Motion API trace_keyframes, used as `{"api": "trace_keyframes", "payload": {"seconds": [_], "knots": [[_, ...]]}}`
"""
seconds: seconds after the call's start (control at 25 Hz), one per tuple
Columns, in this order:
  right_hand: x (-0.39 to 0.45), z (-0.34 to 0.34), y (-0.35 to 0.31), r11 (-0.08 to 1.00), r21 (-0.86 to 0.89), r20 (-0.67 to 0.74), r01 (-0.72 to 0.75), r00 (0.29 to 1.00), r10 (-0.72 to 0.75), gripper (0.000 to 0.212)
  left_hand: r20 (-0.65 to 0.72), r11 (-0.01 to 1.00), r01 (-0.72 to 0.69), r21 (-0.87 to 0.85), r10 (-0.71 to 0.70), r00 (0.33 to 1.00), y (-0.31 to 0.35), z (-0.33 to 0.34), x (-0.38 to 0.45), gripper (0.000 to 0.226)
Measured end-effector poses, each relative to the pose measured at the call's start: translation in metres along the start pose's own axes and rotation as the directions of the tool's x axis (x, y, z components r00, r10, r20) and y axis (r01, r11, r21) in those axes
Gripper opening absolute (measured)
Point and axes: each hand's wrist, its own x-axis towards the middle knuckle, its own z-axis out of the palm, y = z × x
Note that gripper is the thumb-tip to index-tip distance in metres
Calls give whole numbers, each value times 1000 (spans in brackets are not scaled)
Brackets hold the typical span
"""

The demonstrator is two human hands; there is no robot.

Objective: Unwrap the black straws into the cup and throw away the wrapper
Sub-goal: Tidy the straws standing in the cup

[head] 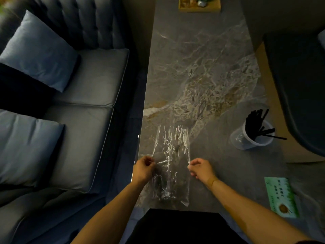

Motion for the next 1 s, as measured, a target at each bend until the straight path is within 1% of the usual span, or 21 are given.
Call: {"api": "trace_keyframes", "payload": {"seconds": [0.12, 0.28, 0.36, 0.44, 0.52, 0.56, 0.68, 0.76, 0.84, 0.92, 1.0], "knots": [[5, 3, 4, 997, -81, -18, 6, 1000, -8, 17, 5, 997, -16, 82, 16, 1000, 2, 1, 4, 16], [6, 2, 7, 984, -175, -46, 21, 998, -30, 15, 22, 991, -3, 137, 0, 1000, 3, 0, 6, 16], [5, -2, 7, 982, -183, -38, 46, 998, -54, 12, 4, 989, 2, 150, -3, 1000, 0, -4, 5, 13], [0, -10, 8, 970, -228, -31, 89, 995, -98, 14, -29, 988, -34, 149, 38, 999, -2, -8, 3, 19], [-7, -23, 8, 932, -330, -47, 147, 984, -172, 19, -33, 974, -123, 192, 132, 991, -2, -14, 1, 27], [-12, -32, 9, 907, -384, -62, 174, 975, -213, 20, -9, 957, -186, 220, 193, 981, 1, -15, 1, 29], [-29, -61, 12, 858, -459, -76, 230, 952, -296, 22, 118, 880, -375, 292, 356, 927, 20, -15, 1, 25], [-40, -86, 18, 844, -484, -111, 229, 941, -319, 22, 205, 804, -488, 340, 444, 873, 38, -8, 0, 24], [-47, -115, 27, 834, -512, -162, 206, 930, -329, 23, 268, 733, -570, 371, 503, 822, 58, 3, -1, 26], [-52, -145, 37, 831, -529, -195, 173, 928, -318, 24, 308, 677, -622, 393, 541, 783, 80, 18, -3, 31], [-56, -177, 44, 846, -508, -216, 164, 926, -309, 25, 331, 629, -657, 416, 568, 754, 102, 36, -6, 38]]}}
